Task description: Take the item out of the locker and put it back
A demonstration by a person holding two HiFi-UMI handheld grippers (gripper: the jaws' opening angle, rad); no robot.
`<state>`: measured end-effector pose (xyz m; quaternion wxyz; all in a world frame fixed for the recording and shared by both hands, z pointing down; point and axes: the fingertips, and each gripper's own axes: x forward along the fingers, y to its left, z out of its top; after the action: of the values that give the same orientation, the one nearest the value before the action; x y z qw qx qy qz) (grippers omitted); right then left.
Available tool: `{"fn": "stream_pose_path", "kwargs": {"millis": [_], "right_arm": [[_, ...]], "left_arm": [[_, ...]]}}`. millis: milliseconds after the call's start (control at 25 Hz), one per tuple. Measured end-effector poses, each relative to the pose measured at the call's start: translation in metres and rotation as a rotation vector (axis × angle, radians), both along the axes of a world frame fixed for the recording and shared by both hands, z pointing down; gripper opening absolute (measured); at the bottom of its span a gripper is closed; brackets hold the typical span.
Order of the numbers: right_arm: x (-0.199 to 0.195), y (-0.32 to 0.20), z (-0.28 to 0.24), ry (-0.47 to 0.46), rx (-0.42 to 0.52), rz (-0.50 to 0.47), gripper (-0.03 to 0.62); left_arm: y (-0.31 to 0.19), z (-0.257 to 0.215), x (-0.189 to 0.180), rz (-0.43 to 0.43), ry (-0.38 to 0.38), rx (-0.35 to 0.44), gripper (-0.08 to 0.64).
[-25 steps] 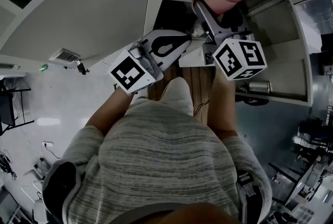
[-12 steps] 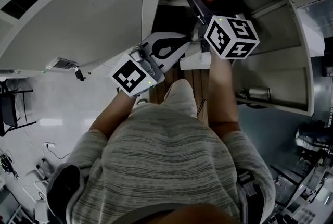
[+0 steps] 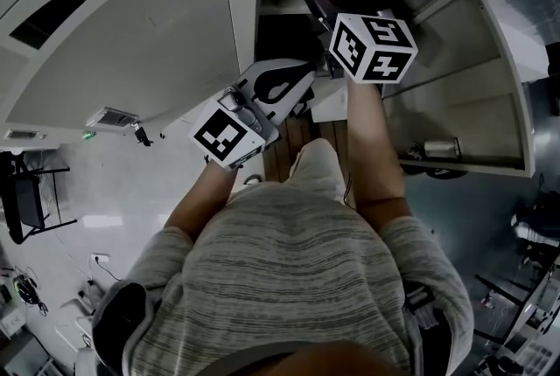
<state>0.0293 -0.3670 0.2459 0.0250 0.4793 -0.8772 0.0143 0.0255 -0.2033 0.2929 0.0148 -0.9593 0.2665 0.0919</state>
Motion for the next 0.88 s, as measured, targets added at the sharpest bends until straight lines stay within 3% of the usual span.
{"fn": "stream_pose_path", "kwargs": {"millis": [280, 880], "right_arm": [[0.006, 0.011, -0.006, -0.04, 0.056, 0.008, 0.354], [0.025, 0.065, 0.007, -0.067, 0.066, 0.029, 0.354]], "left_arm": [[0.006, 0.002, -0.008, -0.018, -0.007, -0.008, 0.008], [0.011, -0.001, -0.017, -0.033, -0.024, -0.004, 0.008]]}}
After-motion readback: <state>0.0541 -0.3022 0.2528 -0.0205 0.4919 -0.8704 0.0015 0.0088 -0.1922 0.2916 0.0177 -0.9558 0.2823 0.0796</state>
